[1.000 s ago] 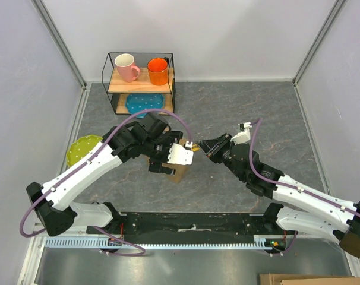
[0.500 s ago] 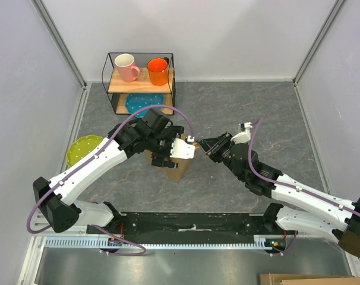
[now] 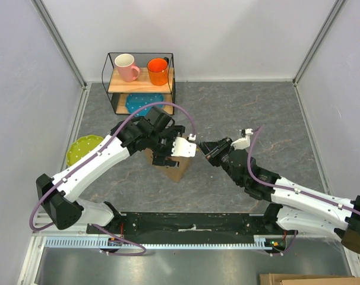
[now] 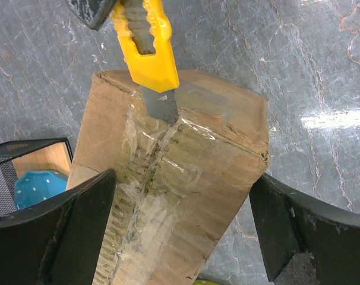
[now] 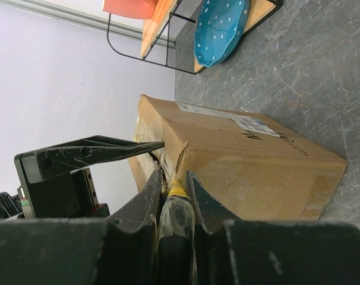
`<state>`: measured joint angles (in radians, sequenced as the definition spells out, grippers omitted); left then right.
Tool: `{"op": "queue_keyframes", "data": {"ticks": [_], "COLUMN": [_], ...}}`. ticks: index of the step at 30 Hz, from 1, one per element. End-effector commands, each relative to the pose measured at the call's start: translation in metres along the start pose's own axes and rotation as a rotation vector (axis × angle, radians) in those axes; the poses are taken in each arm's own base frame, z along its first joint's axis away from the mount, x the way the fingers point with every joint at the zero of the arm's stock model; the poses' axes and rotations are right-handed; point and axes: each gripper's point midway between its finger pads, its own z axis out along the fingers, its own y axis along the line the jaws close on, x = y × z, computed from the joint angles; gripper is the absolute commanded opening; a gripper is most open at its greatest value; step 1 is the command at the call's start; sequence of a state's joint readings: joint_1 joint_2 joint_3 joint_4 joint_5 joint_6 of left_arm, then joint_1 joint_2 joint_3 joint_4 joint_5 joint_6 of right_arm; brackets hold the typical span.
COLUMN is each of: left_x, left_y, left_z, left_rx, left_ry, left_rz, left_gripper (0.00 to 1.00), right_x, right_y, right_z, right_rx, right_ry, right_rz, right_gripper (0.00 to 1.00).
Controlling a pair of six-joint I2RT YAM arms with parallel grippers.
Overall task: Unpack the express box
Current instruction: Cut the express box at the center of the board.
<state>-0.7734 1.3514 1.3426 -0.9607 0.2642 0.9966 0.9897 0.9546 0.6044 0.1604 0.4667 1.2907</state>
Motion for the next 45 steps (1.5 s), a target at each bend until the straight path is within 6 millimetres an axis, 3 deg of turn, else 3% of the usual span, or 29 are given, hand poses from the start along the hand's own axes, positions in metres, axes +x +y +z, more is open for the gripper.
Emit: {"op": "queue_keyframes", "data": {"ticks": [1, 6, 16, 24, 30, 38, 41, 43, 44, 45], "left_x": [-0.013, -0.012, -0.010, -0.008, -0.008, -0.004, -0.006, -0.006, -0.006, -0.007], "left_y": [0.028, 0.039, 0.035, 0.028, 0.021, 0.017, 0.018, 0.016, 0.015, 0.016], "left_z": [0.015, 0.016, 0.015, 0.015, 0.014, 0.019, 0.019, 0.020, 0.021, 0.021], "left_rx": [-0.071, -0.117, -0.118, -0.102, -0.078, -0.056, -0.045, -0.027, -0.018, -0.017], "left_ry": [-0.041, -0.026, -0.022, -0.026, -0.028, -0.015, -0.015, -0.009, -0.007, -0.008], "left_rz": [-0.033, -0.057, -0.087, -0.089, -0.075, -0.076, -0.082, -0.087, -0.090, -0.101], "left_gripper": [0.96, 0.95, 0.87, 0.85, 0.77, 0.70, 0.58, 0.41, 0.28, 0.08], "right_x": [0.062, 0.070, 0.067, 0.089, 0.111, 0.097, 0.096, 0.098, 0.099, 0.101], "right_y": [-0.043, -0.050, -0.044, -0.040, -0.039, -0.049, -0.048, -0.049, -0.049, -0.050], "right_z": [-0.023, -0.034, -0.047, -0.033, -0.021, -0.040, -0.047, -0.049, -0.049, -0.047], "right_rx": [0.096, 0.106, 0.084, 0.064, 0.062, 0.080, 0.069, 0.069, 0.070, 0.073], "right_ry": [0.246, 0.271, 0.274, 0.322, 0.385, 0.378, 0.395, 0.406, 0.413, 0.417], "right_rz": [-0.080, -0.079, -0.067, -0.074, -0.099, -0.103, -0.093, -0.094, -0.095, -0.102], "right_gripper": [0.00, 0.00, 0.00, 0.00, 0.00, 0.00, 0.00, 0.00, 0.00, 0.00]}}
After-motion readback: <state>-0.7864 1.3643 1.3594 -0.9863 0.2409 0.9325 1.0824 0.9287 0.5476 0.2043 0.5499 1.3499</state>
